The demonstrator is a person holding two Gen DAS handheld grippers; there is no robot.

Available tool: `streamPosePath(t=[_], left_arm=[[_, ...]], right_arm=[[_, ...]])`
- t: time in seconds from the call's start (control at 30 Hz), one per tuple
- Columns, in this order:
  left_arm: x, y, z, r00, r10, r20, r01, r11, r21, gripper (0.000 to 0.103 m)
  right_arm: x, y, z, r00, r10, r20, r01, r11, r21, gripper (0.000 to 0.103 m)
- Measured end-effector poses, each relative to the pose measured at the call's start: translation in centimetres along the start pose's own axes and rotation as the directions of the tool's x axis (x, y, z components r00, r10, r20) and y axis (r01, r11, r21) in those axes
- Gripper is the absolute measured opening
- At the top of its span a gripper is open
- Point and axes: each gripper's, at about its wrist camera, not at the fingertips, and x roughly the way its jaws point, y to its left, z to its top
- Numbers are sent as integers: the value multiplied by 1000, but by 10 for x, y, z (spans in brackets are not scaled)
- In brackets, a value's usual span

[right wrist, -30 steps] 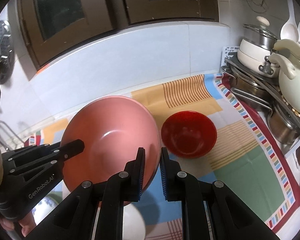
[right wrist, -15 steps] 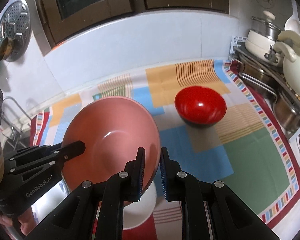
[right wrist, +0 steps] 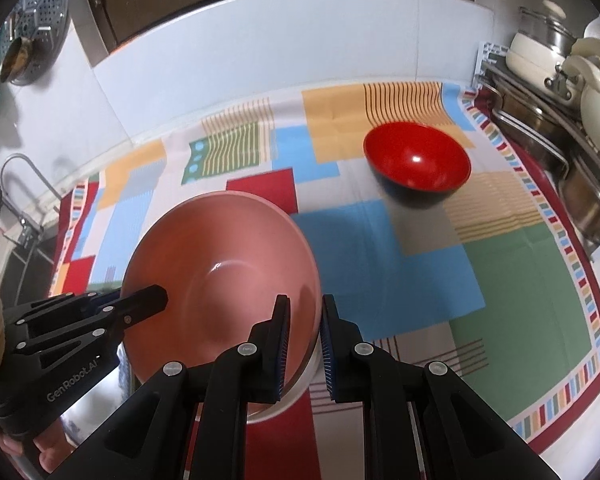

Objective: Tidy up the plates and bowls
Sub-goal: 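Lower the pink bowl into the white bowl and open both grippers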

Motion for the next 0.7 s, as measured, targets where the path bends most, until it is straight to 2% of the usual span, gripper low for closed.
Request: streamPosePath(t=[0.3, 0.7], left_arm=[[8, -2, -6, 999, 38, -7, -37, 999, 28, 12], [13, -3, -9, 999, 32, -26, -32, 999, 27, 13]], right_arm=[[18, -2, -13, 998, 17, -61, -17, 1000, 2, 16], [23, -2, -15, 997, 4, -72, -5, 1000, -8, 17]])
